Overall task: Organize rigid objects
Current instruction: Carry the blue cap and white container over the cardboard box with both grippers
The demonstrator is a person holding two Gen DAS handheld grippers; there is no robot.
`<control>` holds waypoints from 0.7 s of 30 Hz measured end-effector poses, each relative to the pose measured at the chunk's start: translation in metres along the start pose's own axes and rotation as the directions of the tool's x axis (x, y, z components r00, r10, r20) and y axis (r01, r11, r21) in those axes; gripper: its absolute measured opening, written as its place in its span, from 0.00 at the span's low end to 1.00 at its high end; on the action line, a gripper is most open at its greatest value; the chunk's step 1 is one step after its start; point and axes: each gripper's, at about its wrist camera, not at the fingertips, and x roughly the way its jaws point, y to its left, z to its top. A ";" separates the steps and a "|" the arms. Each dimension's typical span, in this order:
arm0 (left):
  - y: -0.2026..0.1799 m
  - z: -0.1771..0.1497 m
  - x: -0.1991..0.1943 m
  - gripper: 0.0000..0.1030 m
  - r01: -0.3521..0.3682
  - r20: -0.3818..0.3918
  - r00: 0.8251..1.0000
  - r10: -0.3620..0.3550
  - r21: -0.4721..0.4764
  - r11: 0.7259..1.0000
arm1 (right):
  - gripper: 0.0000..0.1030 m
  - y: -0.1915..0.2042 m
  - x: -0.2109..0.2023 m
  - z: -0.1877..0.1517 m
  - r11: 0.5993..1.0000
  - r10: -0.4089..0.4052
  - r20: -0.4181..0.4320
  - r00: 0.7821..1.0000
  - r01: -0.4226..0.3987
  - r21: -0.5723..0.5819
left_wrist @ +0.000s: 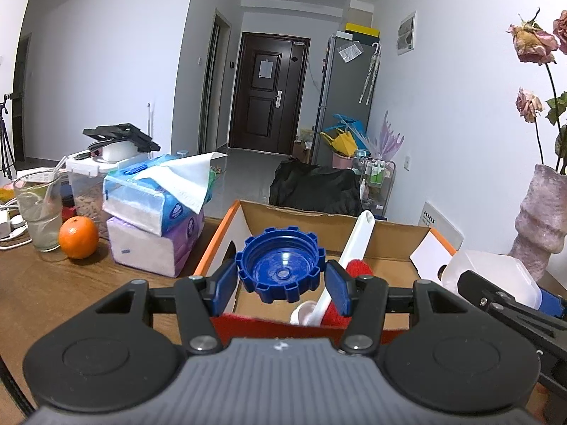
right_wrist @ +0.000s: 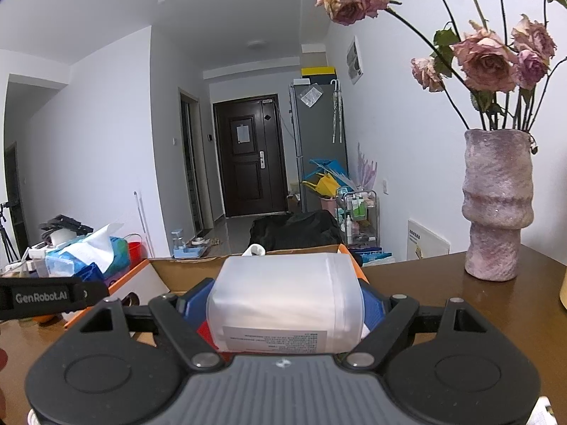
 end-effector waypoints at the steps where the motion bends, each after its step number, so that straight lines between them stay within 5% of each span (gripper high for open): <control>1: -0.001 0.001 0.003 0.54 -0.001 0.001 1.000 0.001 0.002 1.000 | 0.79 0.000 0.004 0.001 1.000 0.002 -0.002 1.000 -0.002 0.001; 21: -0.010 0.021 0.053 0.54 -0.008 0.012 1.000 0.008 0.028 1.000 | 0.79 -0.002 0.065 0.018 1.000 0.004 -0.019 1.000 -0.004 -0.020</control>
